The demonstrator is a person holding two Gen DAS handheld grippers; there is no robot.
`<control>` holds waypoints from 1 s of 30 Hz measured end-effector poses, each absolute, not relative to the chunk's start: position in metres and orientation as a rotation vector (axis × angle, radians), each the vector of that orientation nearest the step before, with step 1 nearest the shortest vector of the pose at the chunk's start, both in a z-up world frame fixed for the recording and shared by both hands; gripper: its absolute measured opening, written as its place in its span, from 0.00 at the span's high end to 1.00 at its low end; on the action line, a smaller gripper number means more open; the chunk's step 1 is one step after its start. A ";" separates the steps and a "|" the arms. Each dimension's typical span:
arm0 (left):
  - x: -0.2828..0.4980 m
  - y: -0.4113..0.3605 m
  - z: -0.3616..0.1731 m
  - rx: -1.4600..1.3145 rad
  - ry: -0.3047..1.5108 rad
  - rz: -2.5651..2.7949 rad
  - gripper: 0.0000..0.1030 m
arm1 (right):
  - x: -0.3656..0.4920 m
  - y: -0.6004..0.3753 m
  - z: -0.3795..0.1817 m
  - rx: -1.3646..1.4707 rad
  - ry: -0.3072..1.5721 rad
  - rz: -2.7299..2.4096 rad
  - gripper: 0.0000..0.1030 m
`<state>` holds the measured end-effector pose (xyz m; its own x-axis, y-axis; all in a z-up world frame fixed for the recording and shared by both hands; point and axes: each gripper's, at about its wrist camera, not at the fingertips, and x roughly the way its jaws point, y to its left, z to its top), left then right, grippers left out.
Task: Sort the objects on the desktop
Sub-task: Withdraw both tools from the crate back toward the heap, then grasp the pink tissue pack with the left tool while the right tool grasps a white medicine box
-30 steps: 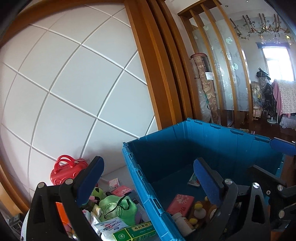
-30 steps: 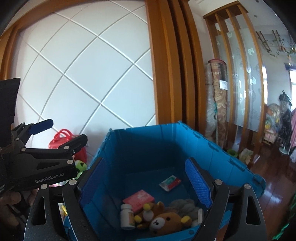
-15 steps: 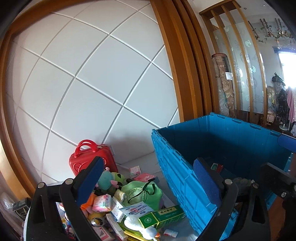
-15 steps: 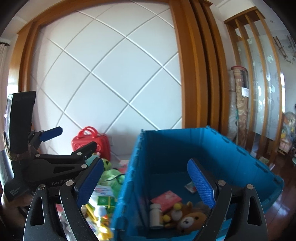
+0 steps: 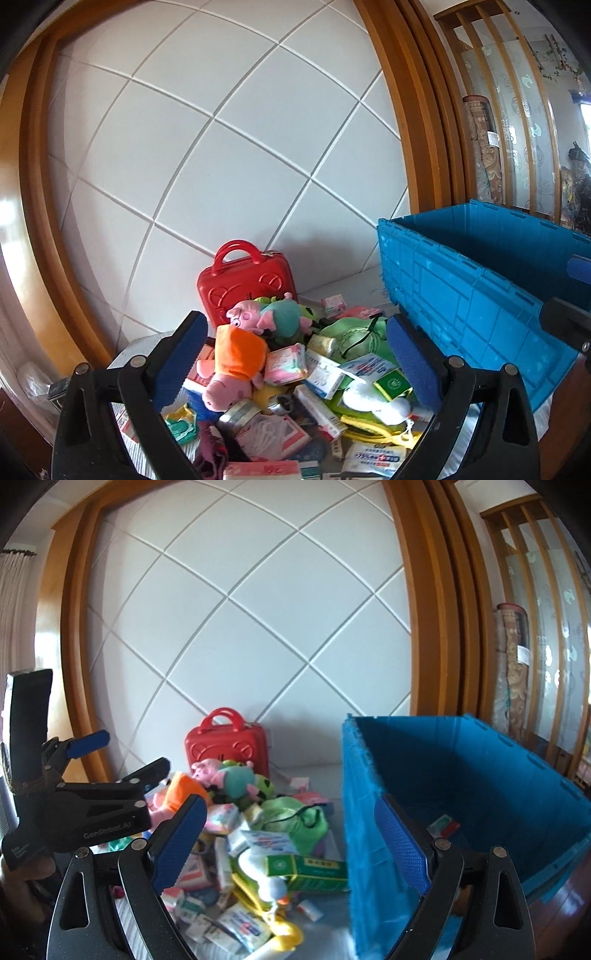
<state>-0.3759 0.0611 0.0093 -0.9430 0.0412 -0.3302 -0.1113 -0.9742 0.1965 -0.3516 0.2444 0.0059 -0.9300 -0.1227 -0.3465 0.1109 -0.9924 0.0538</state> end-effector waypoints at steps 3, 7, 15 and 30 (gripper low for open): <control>-0.369 0.026 -0.004 -0.519 0.361 3.025 0.04 | -0.354 0.223 -0.006 0.571 -0.063 -2.958 0.10; -0.359 -0.016 -0.025 -0.572 0.390 3.032 0.04 | -0.357 0.198 -0.027 0.648 -0.059 -2.922 0.10; -0.356 -0.068 -0.090 -0.788 0.323 2.993 0.04 | -0.363 0.161 -0.084 0.808 0.074 -2.813 0.10; -0.366 -0.066 -0.197 -1.130 0.264 2.887 0.04 | -0.432 0.120 -0.281 1.230 0.422 -2.117 0.30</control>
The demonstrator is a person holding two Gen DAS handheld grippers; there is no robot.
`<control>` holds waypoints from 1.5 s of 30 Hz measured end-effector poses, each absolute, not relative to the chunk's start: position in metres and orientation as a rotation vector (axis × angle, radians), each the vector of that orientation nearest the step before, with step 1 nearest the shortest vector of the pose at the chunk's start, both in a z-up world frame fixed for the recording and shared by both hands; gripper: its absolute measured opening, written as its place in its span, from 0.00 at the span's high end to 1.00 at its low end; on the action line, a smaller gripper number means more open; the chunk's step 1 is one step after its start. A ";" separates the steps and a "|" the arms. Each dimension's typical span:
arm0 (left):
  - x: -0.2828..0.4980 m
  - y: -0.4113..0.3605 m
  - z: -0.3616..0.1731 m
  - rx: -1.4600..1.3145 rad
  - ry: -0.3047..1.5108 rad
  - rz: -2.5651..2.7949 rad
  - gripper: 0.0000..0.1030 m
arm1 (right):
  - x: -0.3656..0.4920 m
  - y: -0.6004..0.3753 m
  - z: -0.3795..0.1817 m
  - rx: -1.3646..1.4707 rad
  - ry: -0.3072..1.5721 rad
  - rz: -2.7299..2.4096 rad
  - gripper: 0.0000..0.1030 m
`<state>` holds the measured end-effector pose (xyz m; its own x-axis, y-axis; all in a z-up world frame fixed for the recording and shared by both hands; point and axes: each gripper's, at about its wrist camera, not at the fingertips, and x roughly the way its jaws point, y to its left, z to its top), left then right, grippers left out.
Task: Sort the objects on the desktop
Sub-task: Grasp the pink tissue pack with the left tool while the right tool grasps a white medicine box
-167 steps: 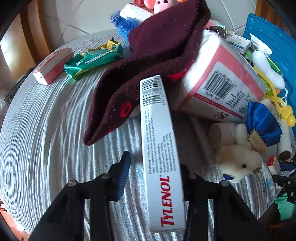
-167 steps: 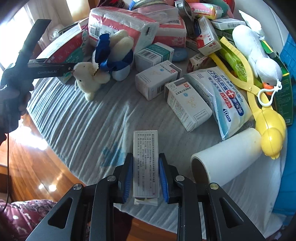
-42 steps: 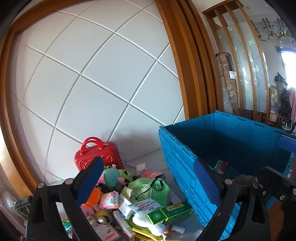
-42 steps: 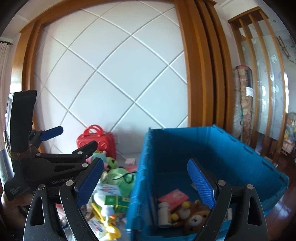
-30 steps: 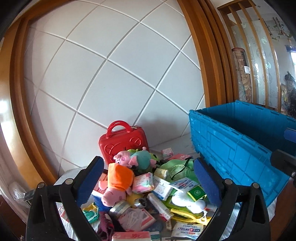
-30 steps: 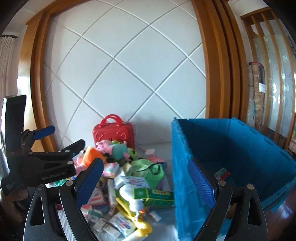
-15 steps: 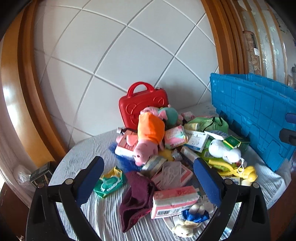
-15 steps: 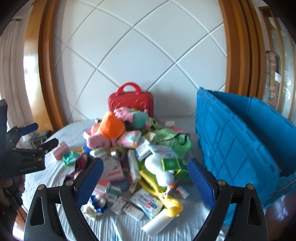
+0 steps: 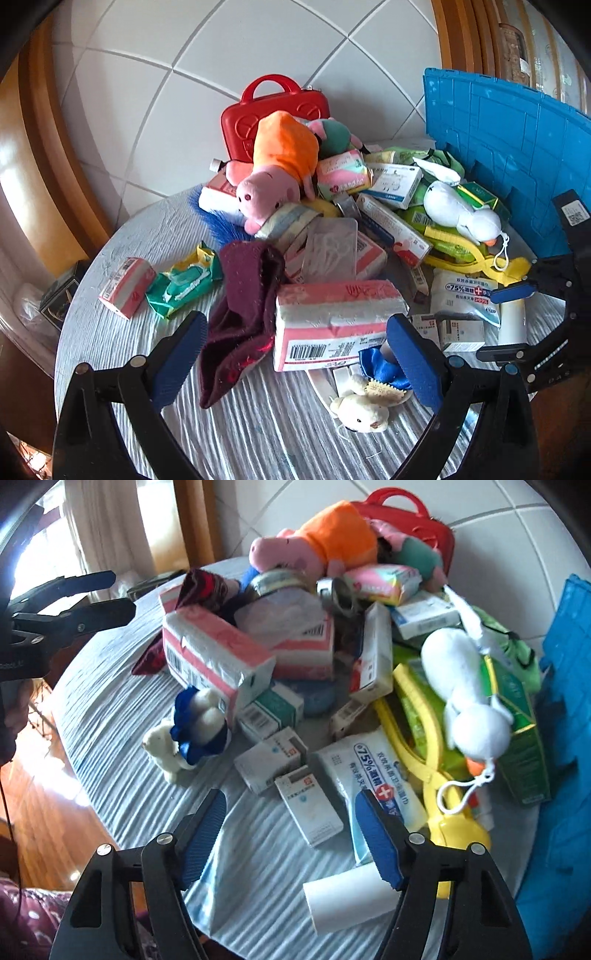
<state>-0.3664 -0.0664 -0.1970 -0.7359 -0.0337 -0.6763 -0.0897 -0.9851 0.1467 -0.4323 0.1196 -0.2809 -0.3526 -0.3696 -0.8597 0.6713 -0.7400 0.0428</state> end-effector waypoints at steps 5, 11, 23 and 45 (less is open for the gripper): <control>-0.369 -0.059 -0.218 -1.182 0.271 2.836 0.04 | -0.451 0.119 -0.307 1.258 0.427 -1.978 0.37; -0.384 -0.031 -0.218 -1.067 0.545 2.562 0.04 | -0.454 0.112 -0.329 1.263 0.486 -1.869 0.40; -0.456 -0.022 -0.225 -1.106 0.798 1.897 0.12 | -0.459 0.106 -0.332 1.351 0.391 -1.852 0.40; -0.456 -0.076 -0.284 -1.201 0.459 1.872 0.37 | -0.445 0.095 -0.338 1.549 0.341 -2.056 0.63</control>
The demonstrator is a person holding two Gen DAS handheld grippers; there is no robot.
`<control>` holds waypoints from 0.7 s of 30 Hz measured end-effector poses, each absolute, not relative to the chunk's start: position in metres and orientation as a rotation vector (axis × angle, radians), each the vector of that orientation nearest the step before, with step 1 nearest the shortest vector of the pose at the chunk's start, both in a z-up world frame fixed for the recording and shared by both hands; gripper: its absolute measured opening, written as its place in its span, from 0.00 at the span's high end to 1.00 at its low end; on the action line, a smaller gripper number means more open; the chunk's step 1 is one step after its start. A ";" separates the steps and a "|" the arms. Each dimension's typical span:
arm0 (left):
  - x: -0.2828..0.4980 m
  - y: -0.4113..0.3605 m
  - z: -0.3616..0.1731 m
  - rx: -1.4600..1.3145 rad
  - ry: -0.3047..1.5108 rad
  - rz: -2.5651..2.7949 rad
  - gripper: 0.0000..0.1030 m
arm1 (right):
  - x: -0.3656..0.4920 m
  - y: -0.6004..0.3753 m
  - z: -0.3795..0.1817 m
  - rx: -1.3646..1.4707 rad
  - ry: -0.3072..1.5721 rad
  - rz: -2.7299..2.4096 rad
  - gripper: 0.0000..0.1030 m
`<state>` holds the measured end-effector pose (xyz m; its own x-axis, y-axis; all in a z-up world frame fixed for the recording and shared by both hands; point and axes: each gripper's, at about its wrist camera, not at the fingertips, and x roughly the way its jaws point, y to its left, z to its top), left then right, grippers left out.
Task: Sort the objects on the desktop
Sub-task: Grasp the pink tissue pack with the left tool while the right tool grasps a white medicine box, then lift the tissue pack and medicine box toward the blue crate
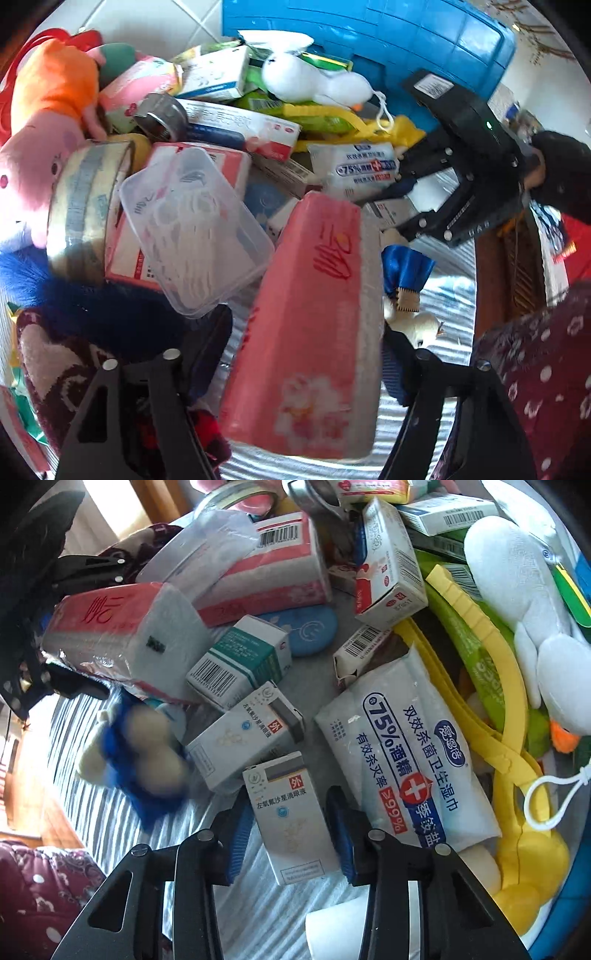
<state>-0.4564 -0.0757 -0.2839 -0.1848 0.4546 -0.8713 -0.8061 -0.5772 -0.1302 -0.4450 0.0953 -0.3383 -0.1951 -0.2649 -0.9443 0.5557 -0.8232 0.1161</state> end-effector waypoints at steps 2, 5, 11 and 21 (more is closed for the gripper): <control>-0.451 -0.070 -0.291 -1.213 0.519 1.896 0.43 | -0.441 0.093 -0.338 1.548 0.372 -2.073 0.66; -0.441 -0.071 -0.289 -1.214 0.496 1.930 0.47 | -0.431 0.088 -0.337 1.515 0.456 -2.110 0.68; -0.422 -0.086 -0.276 -1.217 0.428 2.014 0.48 | -0.409 0.083 -0.326 1.486 0.487 -2.170 0.69; -0.412 -0.087 -0.190 -0.973 0.367 2.217 0.48 | -0.380 0.079 -0.232 1.295 0.372 -2.407 0.69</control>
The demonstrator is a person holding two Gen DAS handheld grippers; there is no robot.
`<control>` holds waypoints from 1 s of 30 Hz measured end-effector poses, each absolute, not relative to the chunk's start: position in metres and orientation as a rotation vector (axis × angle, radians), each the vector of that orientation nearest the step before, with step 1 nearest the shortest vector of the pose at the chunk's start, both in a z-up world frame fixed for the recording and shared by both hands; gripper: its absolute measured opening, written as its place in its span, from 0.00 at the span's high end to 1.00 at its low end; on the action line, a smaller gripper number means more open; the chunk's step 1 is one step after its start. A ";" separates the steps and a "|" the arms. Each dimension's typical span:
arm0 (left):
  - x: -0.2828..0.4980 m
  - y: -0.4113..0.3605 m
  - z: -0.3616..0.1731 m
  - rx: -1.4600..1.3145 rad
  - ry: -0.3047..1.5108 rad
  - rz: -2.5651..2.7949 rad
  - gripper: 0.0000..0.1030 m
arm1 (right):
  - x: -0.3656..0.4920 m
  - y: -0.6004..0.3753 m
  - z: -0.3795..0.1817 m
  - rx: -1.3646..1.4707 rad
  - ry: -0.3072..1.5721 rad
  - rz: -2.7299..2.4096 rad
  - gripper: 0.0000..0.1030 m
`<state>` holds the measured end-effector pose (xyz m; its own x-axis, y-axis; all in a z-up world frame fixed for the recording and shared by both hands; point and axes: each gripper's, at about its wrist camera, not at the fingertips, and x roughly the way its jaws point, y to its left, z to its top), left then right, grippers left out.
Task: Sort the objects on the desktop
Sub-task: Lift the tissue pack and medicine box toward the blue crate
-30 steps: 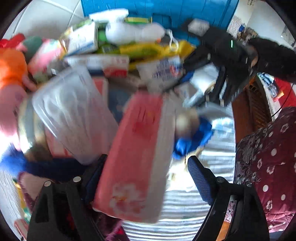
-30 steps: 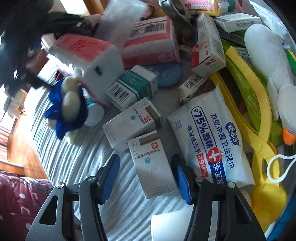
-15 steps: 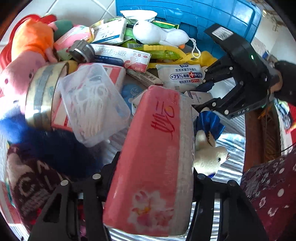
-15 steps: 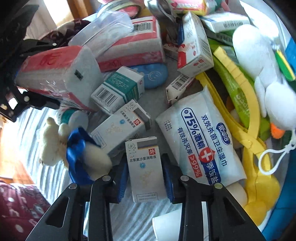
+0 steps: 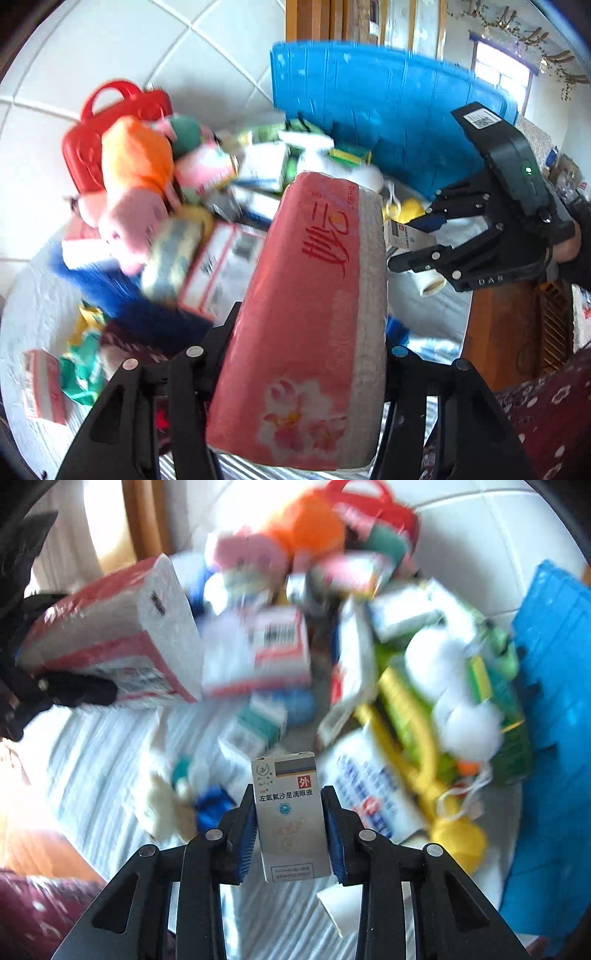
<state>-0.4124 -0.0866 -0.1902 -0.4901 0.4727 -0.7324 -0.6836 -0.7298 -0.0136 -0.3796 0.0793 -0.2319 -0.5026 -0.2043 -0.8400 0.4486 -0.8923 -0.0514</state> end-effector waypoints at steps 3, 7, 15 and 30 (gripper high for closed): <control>-0.412 -0.082 -0.159 -0.872 0.364 2.268 0.48 | -0.389 0.099 -0.193 1.180 0.325 -2.509 0.69; -0.415 -0.072 -0.117 -0.769 0.348 2.347 0.48 | -0.413 0.105 -0.136 1.041 0.297 -2.640 0.69; -0.421 0.000 -0.037 -0.546 0.350 2.511 0.48 | -0.399 0.168 -0.050 0.770 0.111 -2.908 0.69; -0.432 0.261 0.044 -0.301 0.421 2.569 0.48 | -0.383 0.380 0.045 0.452 -0.045 -3.185 0.68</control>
